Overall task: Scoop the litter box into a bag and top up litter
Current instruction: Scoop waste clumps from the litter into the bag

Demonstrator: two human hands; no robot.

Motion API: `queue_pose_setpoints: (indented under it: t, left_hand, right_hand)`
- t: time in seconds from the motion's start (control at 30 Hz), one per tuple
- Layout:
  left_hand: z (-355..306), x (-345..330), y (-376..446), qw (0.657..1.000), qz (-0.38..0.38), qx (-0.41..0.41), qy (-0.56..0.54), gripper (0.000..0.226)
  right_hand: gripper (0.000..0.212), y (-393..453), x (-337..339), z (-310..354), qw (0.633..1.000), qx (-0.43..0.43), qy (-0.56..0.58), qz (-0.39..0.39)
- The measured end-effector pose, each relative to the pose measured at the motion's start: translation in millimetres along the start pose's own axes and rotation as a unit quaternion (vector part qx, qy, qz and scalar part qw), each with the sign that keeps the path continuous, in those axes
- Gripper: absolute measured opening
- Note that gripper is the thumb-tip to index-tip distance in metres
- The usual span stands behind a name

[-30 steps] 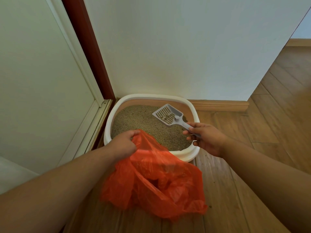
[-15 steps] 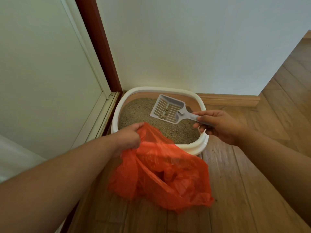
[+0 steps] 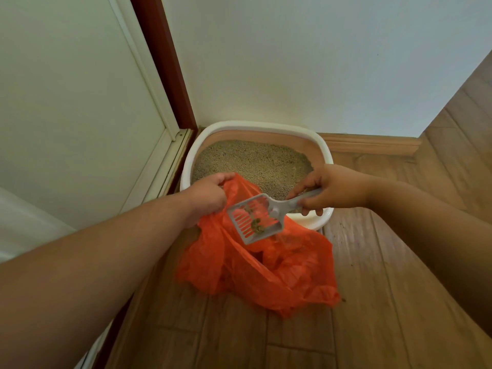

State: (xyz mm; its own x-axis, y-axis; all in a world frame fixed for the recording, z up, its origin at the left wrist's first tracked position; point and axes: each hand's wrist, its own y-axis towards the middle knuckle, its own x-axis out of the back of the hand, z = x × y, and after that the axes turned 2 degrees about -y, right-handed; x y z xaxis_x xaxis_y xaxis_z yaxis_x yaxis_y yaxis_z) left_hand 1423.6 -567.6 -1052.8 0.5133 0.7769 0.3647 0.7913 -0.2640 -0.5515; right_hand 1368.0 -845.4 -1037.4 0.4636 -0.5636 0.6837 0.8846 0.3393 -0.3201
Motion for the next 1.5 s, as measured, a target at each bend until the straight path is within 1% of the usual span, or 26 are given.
queue_pose_setpoints:
  t: [0.13, 0.23, 0.27, 0.33, 0.47, 0.5, 0.57, 0.63, 0.73, 0.77, 0.83, 0.9, 0.97, 1.03, 1.1, 1.2, 1.33, 1.5]
  left_hand:
    - [0, -2, 1, 1.0, -0.002, -0.009, -0.002, 0.092]
    - [0, -2, 1, 1.0, -0.009, -0.013, 0.006, 0.09]
    - [0, -2, 1, 1.0, -0.014, -0.013, 0.01, 0.089]
    - [2, -1, 3, 1.0, -0.019, -0.013, 0.013, 0.086]
    - [3, -1, 4, 0.999, -0.023, -0.017, 0.015, 0.085]
    - [4, -1, 4, 0.999, -0.025, -0.017, 0.011, 0.084]
    - [3, 0, 3, 1.0, -0.023, -0.018, 0.007, 0.081]
    - [3, 1, 2, 1.0, -0.023, -0.013, 0.002, 0.079]
    - [2, 2, 1, 1.0, -0.03, -0.002, -0.003, 0.07]
    - [2, 3, 2, 0.999, -0.033, 0.006, -0.001, 0.069]
    - [4, 5, 3, 0.999, -0.036, 0.019, 0.008, 0.068]
    - [5, 6, 2, 0.999, -0.04, 0.032, 0.012, 0.069]
    - [6, 6, 3, 0.998, -0.044, 0.036, 0.013, 0.07]
    - [6, 5, 2, 0.998, -0.047, 0.031, 0.021, 0.07]
    - [5, 4, 4, 0.998, -0.046, 0.025, 0.027, 0.071]
    - [2, -1, 4, 0.999, -0.043, 0.013, 0.028, 0.071]
    - [-5, -6, -1, 0.999, -0.03, -0.005, 0.029, 0.066]
    - [-8, -7, -7, 0.999, -0.03, 0.002, 0.025, 0.074]
  right_hand:
    - [0.023, 5, -6, 24, 0.99, 0.04, -0.138, 0.015]
    - [0.027, 9, -13, 42, 0.955, 0.077, -0.286, 0.022]
    - [0.028, 9, -14, 49, 0.948, 0.082, -0.305, 0.023]
    - [0.027, 9, -14, 62, 0.947, 0.083, -0.309, 0.02]
    - [0.021, 8, -9, 73, 0.944, 0.057, -0.326, 0.019]
    - [0.02, 7, -8, 73, 0.951, 0.048, -0.305, 0.025]
    - [0.017, 7, -3, 70, 0.977, 0.019, -0.21, 0.04]
    - [0.014, 7, 2, 64, 0.992, -0.011, -0.117, 0.034]
    - [0.011, 6, 13, 45, 0.999, -0.047, -0.008, 0.015]
    - [0.01, 5, 16, 35, 0.997, -0.059, 0.045, 0.003]
    - [0.013, 5, 20, 11, 0.98, -0.087, 0.176, -0.027]
    - [0.018, 6, 19, -11, 0.946, -0.12, 0.294, -0.066]
    - [0.025, 7, 10, -26, 0.911, -0.15, 0.367, -0.113]
    - [0.029, 10, -2, -37, 0.886, -0.179, 0.404, -0.141]
    - [0.03, 13, -15, -44, 0.865, -0.21, 0.431, -0.151]
    - [0.027, 19, -30, -52, 0.846, -0.246, 0.446, -0.156]
    - [0.023, 23, -39, -63, 0.836, -0.279, 0.436, -0.182]
    - [0.023, 20, -42, -72, 0.854, -0.311, 0.37, -0.192]
